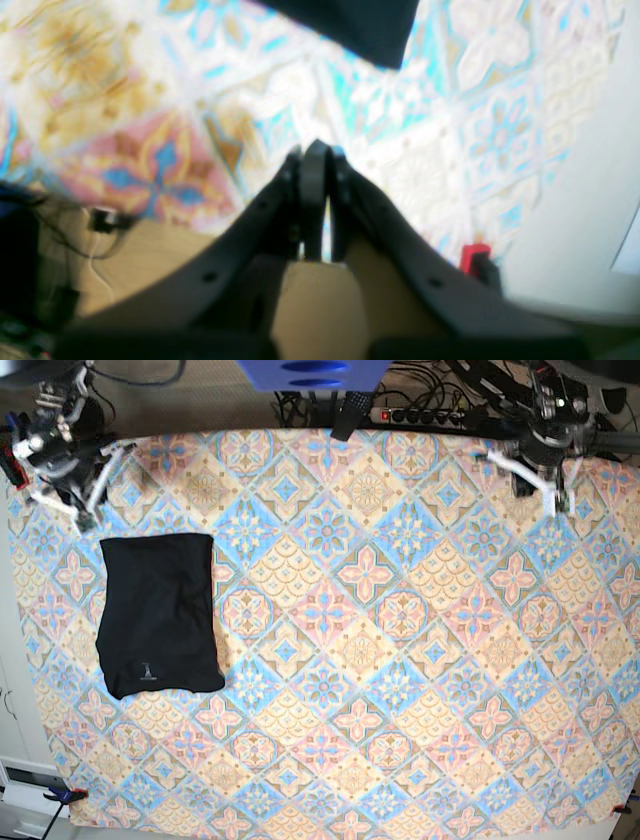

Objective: Fold the T-shirt properly

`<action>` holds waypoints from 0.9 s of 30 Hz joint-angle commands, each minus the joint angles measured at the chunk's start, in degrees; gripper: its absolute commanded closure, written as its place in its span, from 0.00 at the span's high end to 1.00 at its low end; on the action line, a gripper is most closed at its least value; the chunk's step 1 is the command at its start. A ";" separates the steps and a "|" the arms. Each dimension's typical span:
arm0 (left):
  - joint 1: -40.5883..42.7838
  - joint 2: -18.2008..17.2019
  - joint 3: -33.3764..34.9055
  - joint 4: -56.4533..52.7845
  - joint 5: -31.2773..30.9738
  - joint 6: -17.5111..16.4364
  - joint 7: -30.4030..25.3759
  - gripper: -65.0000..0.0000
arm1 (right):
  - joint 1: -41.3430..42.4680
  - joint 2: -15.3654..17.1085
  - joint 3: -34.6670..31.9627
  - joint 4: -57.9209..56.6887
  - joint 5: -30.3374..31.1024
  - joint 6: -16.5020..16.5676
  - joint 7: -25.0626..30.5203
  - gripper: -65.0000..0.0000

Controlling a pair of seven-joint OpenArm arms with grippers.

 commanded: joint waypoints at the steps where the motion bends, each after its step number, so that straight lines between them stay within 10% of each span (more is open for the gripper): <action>1: 2.06 -0.53 -0.29 1.32 -0.36 -0.11 -1.28 0.00 | -2.05 0.89 2.92 0.80 1.35 -0.07 -0.18 0.02; 16: 19.65 -0.17 -0.12 -1.49 -0.19 -0.20 -1.46 0.00 | -20.60 -3.41 7.41 -4.48 4.60 -0.07 0.52 0.02; 27: 6.72 -2.72 11.22 -42.37 0.34 -0.20 -16.76 0.00 | -13.66 -3.59 -0.51 -39.46 1.61 -0.07 16.26 0.02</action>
